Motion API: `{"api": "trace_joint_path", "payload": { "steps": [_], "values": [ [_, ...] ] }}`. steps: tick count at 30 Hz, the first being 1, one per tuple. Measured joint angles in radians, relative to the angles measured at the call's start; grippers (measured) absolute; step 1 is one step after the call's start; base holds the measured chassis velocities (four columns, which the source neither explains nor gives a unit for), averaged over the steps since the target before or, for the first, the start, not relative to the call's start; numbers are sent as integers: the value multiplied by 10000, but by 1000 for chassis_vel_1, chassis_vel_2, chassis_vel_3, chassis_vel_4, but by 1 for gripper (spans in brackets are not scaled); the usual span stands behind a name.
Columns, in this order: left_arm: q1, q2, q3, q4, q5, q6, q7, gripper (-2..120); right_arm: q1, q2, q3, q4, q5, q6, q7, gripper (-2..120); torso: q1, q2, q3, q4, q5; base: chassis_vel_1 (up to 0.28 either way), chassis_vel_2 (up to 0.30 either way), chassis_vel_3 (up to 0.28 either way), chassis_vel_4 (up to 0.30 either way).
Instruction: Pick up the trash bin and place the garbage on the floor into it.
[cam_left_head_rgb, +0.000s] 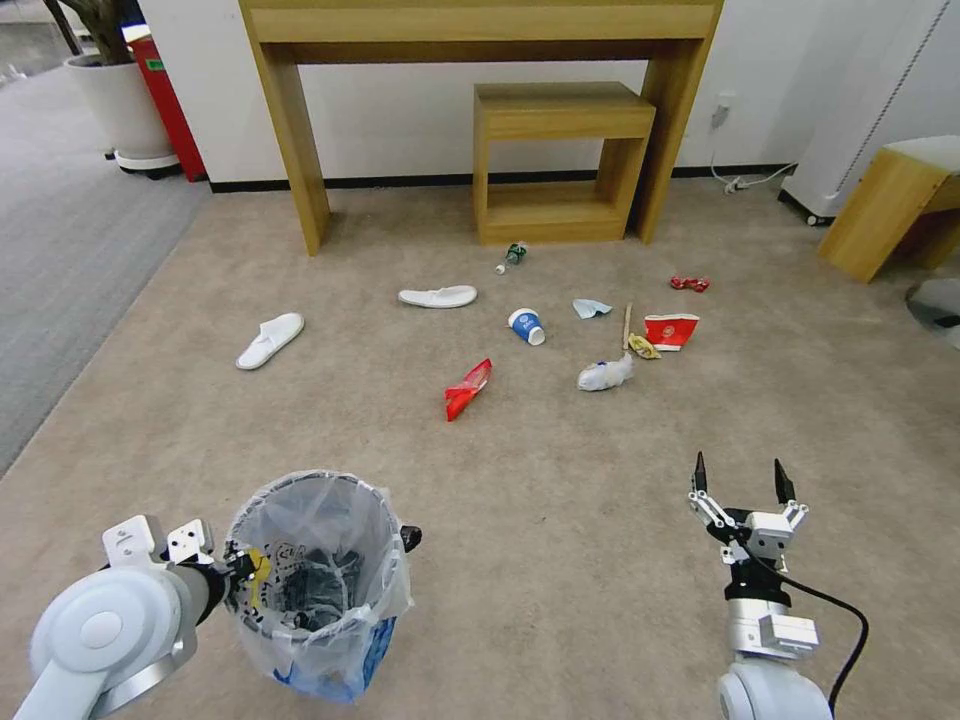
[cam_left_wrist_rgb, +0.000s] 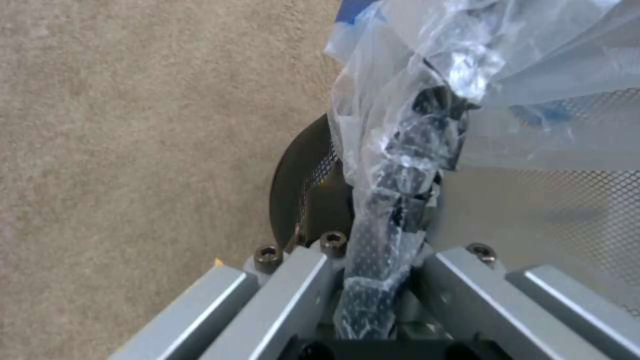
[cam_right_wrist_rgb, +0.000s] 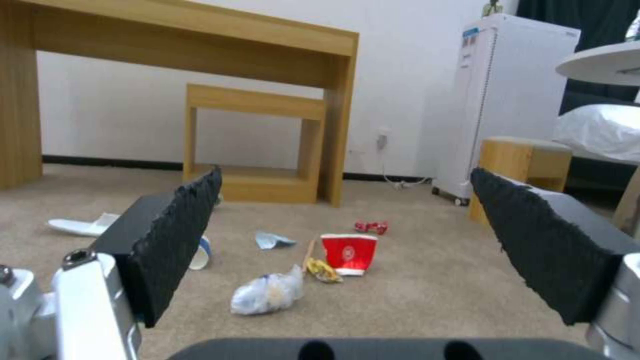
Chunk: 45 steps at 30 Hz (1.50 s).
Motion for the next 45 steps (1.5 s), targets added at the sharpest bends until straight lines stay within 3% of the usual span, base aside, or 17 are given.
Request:
{"api": "trace_joint_path", "payload": {
  "steps": [45],
  "values": [
    [405,58,-296,-392,50,-1,-113,0,-53,-100,-140,289,-168,-85,-56,93,0,0,0,0,0,7,5,-4,-5]
  ]
}}
